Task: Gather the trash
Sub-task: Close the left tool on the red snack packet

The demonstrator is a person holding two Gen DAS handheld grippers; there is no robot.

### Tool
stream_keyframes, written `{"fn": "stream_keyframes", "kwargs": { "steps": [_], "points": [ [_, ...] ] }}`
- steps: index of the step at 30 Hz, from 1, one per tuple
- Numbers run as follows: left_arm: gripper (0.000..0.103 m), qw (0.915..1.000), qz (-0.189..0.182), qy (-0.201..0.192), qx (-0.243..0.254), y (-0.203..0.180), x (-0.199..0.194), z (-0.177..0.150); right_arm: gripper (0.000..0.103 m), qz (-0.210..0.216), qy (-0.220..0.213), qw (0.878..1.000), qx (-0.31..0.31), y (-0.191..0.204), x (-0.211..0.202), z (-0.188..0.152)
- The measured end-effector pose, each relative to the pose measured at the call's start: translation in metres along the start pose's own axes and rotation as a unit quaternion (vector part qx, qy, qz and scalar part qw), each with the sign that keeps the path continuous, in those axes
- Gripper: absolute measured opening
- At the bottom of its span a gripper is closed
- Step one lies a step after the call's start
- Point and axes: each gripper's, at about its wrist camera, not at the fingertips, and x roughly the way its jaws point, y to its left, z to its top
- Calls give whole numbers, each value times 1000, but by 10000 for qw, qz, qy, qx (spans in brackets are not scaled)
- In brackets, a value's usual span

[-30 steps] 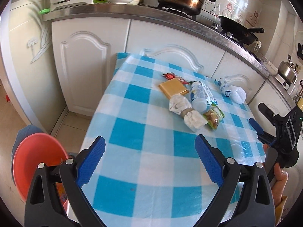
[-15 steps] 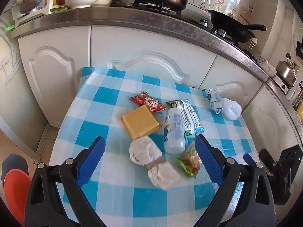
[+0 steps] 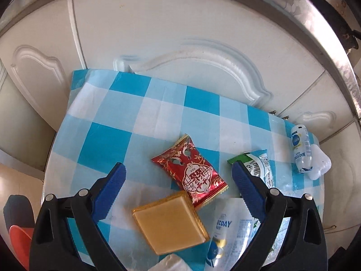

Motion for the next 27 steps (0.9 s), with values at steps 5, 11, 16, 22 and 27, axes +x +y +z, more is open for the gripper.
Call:
{"fn": "stream_keyframes", "kwargs": {
  "steps": [5, 11, 16, 22, 27],
  "points": [
    [95, 9991, 345, 243, 55, -3, 25, 8, 98, 40, 36, 10000, 39, -1, 0, -1],
    [86, 9983, 500, 214, 205, -6, 30, 1, 98, 58, 95, 9999, 14, 0, 2, -3],
    [57, 9976, 541, 104, 409, -8, 19, -13, 98, 78, 119, 9999, 9, 1, 4, -3],
    [48, 9974, 345, 70, 636, -13, 6, -36, 98, -66, 297, 9992, -277, 11, 11, -7],
    [47, 9975, -4, 137, 691, -21, -7, -57, 98, -127, 426, 9981, -435, 16, 17, -11]
  ]
}}
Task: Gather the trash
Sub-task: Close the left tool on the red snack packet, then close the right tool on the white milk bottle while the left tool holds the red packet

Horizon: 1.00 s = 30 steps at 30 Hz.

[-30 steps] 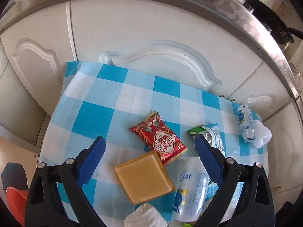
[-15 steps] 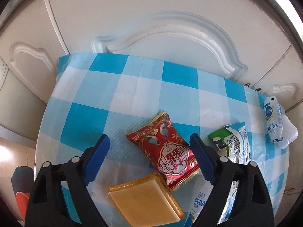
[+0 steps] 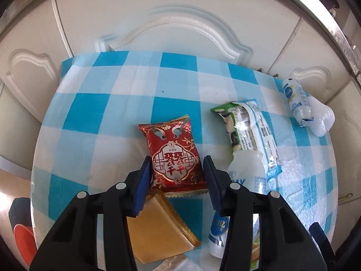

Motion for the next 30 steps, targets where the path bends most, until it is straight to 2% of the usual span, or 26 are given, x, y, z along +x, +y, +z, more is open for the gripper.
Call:
{"fn": "stream_keyframes", "kwargs": {
  "steps": [6, 11, 17, 25, 30],
  "points": [
    [47, 9987, -510, 66, 48, -20, -16, -37, 98, 21, 106, 9999, -76, 3, 3, -1],
    [46, 9967, -809, 82, -39, -20, -20, -48, 98, -111, 163, 9994, -292, 9, 6, -3],
    [46, 9961, -840, -211, -151, -12, -31, -52, 98, -188, 218, 9986, -437, 13, 9, -5],
    [46, 9917, -1111, -570, -311, 1, -57, -46, 98, -228, 271, 9974, -623, 20, 13, -7],
    [46, 9904, -1143, -724, -294, 8, -72, -55, 98, -205, 166, 9973, -687, 28, 11, -7]
  ]
}}
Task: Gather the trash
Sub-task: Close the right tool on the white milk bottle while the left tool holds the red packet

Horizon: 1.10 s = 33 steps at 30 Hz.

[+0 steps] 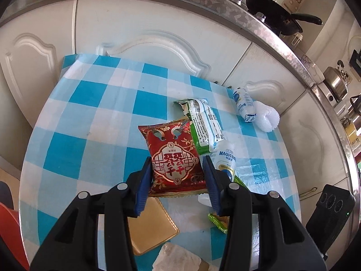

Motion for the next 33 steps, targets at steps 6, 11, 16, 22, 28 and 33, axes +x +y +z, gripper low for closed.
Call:
{"fn": "stream_keyframes", "kwargs": {
  "steps": [6, 11, 16, 22, 28, 33],
  "points": [
    [46, 9998, 55, -183, -49, 15, -21, -17, 96, -51, -58, 9997, -244, 26, 4, 4],
    [46, 9991, 245, -328, -102, 34, -37, -36, 89, -201, 152, 9986, -455, 47, 26, 5],
    [46, 9978, 446, -494, -2, 46, -54, -54, 77, -524, 388, 9964, -549, 53, 50, 5],
    [46, 9978, 447, -494, -65, 61, -63, -75, 77, -906, 536, 9932, -504, 51, 66, 9],
    [46, 9985, 400, -311, -197, 78, -57, -90, 74, -1467, 601, 9853, -639, 55, 81, 11],
    [46, 9987, 334, -287, -245, 83, -59, -97, 67, -1739, 707, 9796, -711, 57, 97, 14]
  ]
}}
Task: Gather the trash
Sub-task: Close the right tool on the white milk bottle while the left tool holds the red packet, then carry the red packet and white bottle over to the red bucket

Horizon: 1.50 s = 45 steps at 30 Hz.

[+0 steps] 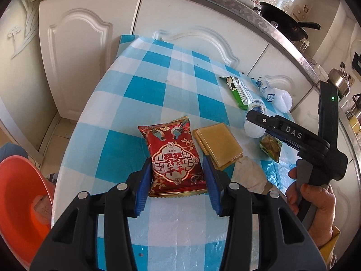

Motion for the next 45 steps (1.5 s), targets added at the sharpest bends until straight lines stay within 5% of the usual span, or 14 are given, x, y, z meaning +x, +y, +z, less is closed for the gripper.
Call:
{"fn": "stream_keyframes", "kwargs": {
  "steps": [7, 31, 45],
  "points": [
    [46, 10000, -89, 18, -19, 6, -6, -8, 49, -159, -71, 9997, 142, -1, 5, -1],
    [46, 9991, -17, -251, -343, 47, -63, -35, 46, 325, -562, 9974, 326, 8, -75, -30],
    [46, 9962, 305, -428, -691, 97, -109, -64, 46, 887, -476, 9948, -168, 66, -122, -60]
  ]
}}
